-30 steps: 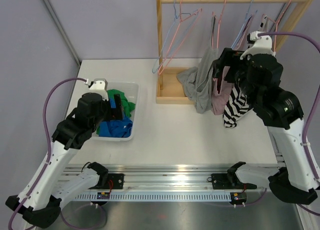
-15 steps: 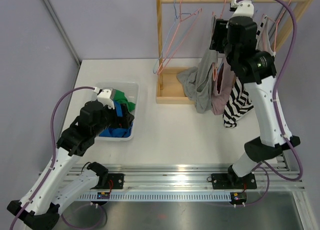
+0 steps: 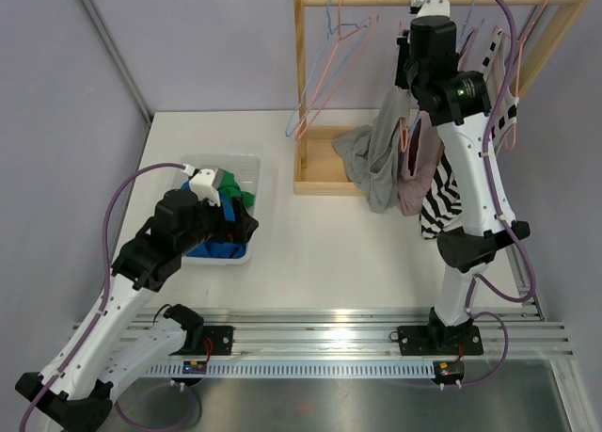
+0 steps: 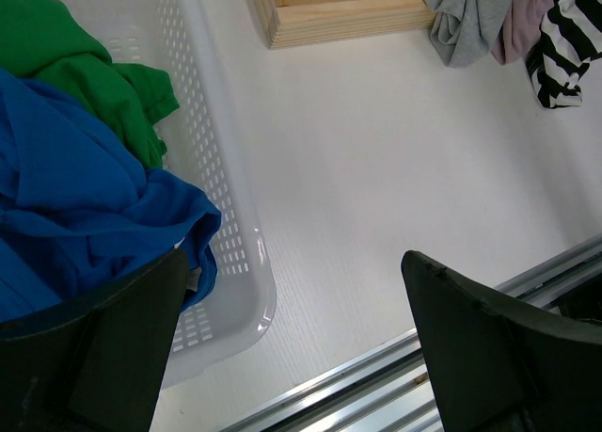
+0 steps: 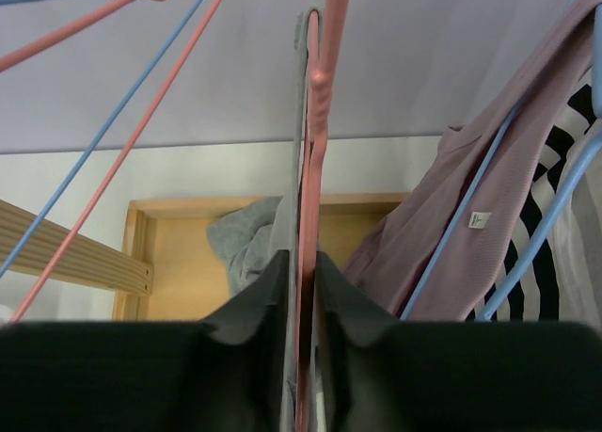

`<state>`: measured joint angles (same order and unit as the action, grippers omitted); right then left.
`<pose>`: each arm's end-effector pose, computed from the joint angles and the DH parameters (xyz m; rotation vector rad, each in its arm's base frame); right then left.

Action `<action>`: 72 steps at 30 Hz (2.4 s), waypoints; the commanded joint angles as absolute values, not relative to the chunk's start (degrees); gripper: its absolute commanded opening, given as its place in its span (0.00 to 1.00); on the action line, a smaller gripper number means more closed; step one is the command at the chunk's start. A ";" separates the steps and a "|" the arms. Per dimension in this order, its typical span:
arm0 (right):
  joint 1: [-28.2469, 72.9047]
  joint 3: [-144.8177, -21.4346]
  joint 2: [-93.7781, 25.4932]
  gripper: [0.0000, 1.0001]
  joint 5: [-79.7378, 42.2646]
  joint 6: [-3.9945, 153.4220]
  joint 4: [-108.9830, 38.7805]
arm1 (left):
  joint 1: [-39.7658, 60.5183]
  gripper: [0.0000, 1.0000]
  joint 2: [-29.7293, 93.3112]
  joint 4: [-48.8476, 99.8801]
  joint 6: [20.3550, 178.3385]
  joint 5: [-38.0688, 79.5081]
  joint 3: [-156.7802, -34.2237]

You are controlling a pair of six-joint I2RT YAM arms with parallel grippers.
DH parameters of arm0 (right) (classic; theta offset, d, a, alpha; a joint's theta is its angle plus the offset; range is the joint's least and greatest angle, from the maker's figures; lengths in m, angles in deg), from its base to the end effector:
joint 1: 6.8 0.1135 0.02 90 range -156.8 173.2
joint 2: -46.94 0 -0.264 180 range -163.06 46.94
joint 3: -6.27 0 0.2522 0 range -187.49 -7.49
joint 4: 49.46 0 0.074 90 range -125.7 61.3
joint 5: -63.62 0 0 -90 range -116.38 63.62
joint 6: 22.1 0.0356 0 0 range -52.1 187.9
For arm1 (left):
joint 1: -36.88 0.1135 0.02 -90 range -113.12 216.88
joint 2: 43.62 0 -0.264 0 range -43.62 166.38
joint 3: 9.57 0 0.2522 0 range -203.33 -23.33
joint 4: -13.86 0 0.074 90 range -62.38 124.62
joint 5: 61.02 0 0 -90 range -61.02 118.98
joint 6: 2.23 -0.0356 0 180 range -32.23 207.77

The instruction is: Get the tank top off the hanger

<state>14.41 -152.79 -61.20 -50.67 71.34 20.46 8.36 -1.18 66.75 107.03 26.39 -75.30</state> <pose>0.3426 0.1173 0.5255 -0.0052 1.8735 -0.1074 0.1329 -0.0740 0.3372 0.2003 2.1254 -0.5473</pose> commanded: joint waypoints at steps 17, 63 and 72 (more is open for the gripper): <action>14.03 -155.15 -53.44 0.00 -42.82 72.99 14.75 | 8.57 0.99 -1.69 63.39 107.28 25.20 -75.98; 14.12 -70.25 14.33 0.00 18.01 86.71 6.23 | -32.03 0.77 13.77 37.64 106.22 56.40 -84.33; 14.03 -70.42 13.63 0.00 15.64 85.83 6.58 | -32.03 0.27 15.89 37.64 106.05 55.96 -84.07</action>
<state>14.20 -70.06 13.81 15.14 85.33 9.49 -31.74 15.72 41.18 106.42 54.17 -84.26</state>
